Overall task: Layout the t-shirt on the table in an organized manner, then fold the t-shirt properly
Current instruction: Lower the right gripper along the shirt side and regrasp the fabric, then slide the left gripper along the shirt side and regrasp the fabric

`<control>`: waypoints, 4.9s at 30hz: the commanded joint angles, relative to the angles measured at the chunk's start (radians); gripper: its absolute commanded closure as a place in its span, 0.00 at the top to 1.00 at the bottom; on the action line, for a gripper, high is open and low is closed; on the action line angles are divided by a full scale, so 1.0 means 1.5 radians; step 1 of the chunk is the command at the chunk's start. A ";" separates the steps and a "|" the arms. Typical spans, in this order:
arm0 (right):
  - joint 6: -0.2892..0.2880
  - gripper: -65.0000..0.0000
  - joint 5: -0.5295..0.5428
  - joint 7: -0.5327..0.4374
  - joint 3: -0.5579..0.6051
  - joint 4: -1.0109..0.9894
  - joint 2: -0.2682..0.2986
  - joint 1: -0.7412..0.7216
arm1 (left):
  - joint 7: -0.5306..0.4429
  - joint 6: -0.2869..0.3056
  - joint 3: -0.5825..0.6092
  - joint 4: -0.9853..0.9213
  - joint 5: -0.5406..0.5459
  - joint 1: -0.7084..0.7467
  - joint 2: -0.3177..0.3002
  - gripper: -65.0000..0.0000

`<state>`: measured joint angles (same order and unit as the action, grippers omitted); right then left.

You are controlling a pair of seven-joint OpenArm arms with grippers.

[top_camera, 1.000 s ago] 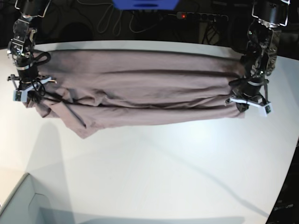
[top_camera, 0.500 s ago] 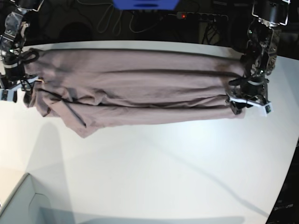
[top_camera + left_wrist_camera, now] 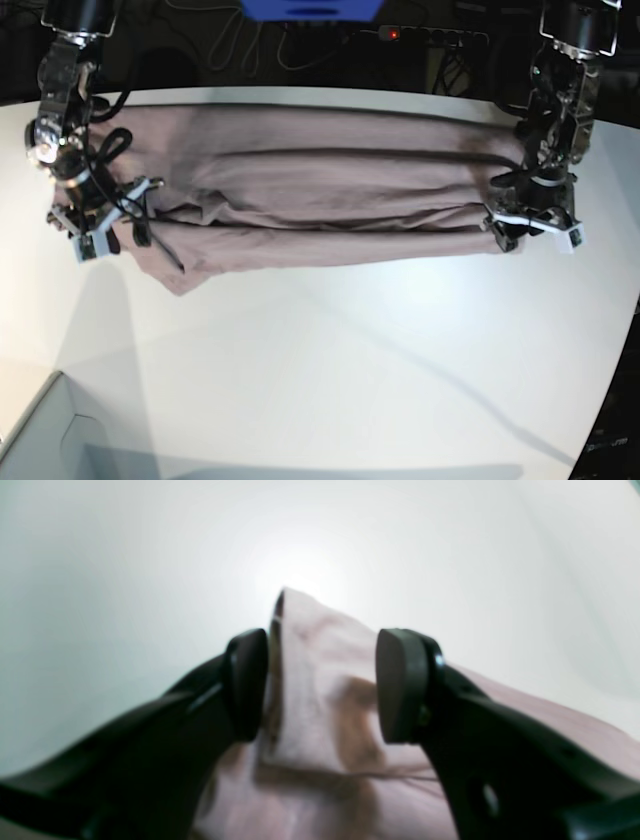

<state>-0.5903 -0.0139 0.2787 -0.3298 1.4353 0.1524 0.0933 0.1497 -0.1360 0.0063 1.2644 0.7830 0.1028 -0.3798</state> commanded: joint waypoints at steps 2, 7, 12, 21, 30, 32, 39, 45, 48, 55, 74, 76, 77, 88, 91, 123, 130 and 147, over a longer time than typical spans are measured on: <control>-0.006 0.47 0.010 0.040 0.013 0.012 0.007 -0.050 | -0.014 0.003 -0.005 0.013 -0.001 -0.006 -0.007 0.59; -0.006 0.47 0.009 0.146 0.053 -0.050 0.007 -0.167 | -0.014 0.003 -0.005 0.013 -0.001 -0.005 -0.008 0.80; -0.006 0.47 0.009 0.168 0.054 -0.211 0.035 -0.259 | -0.015 0.003 -0.005 0.028 -0.001 -0.005 -0.010 0.81; -0.006 0.47 0.010 0.165 0.054 -0.260 0.074 -0.244 | -0.015 0.003 -0.005 0.044 -0.001 -0.011 -0.009 0.81; -0.007 0.47 0.010 0.164 0.055 -0.265 0.058 -0.235 | -0.015 0.003 -0.005 0.039 -0.002 -0.012 -0.008 0.81; -0.007 0.47 0.010 0.164 0.055 -0.265 0.057 -0.237 | -0.015 0.003 -0.005 0.037 -0.002 -0.012 -0.008 0.81; -0.007 0.46 0.010 0.164 0.129 -0.265 0.056 -0.237 | -0.015 0.003 -0.005 0.037 -0.004 -0.012 -0.008 0.81; -0.005 0.14 0.010 0.163 0.148 -0.264 0.053 -0.246 | -0.015 0.003 -0.005 0.037 -0.004 -0.012 -0.008 0.81; -0.004 0.00 0.010 0.164 0.145 -0.264 0.054 -0.265 | -0.015 0.003 -0.005 0.037 -0.004 -0.012 -0.008 0.81; -0.004 0.00 0.009 0.164 0.146 -0.261 0.072 -0.297 | -0.015 0.003 -0.005 0.037 -0.005 -0.010 -0.008 0.81; -0.002 0.58 0.008 0.156 0.275 -0.263 0.072 -0.347 | -0.015 0.003 -0.004 0.039 -0.003 -0.006 -0.008 0.81; 0.013 0.64 0.008 0.159 0.259 -0.262 0.073 -0.356 | -0.015 0.003 -0.004 0.039 -0.003 -0.006 -0.008 0.81; 0.026 0.65 0.008 0.161 0.255 -0.262 0.075 -0.359 | -0.015 0.003 -0.004 0.039 -0.003 -0.006 -0.008 0.81; 0.049 0.66 0.010 0.158 0.223 -0.263 0.122 -0.290 | -0.015 0.003 -0.003 0.037 -0.003 -0.009 -0.008 0.81; 0.049 0.66 0.010 0.156 0.189 -0.263 0.118 -0.272 | -0.015 0.003 -0.003 0.037 -0.003 -0.009 -0.007 0.81; 0.048 0.00 0.012 0.157 0.162 -0.261 0.090 -0.224 | -0.015 0.002 -0.003 0.041 -0.004 -0.007 -0.007 0.81; 0.048 0.00 0.010 0.163 0.162 -0.172 0.093 -0.222 | -0.015 0.002 -0.004 0.056 -0.002 -0.006 -0.008 0.81; 0.048 0.00 0.010 0.163 0.162 -0.091 0.094 -0.190 | -0.014 0.003 -0.063 0.048 -0.008 -0.038 -0.009 0.81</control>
<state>-0.5243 -0.0105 0.5495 -0.0822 1.2800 0.2825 -0.1661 0.1474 -0.1444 -0.0872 1.3224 0.7708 0.0620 -0.3836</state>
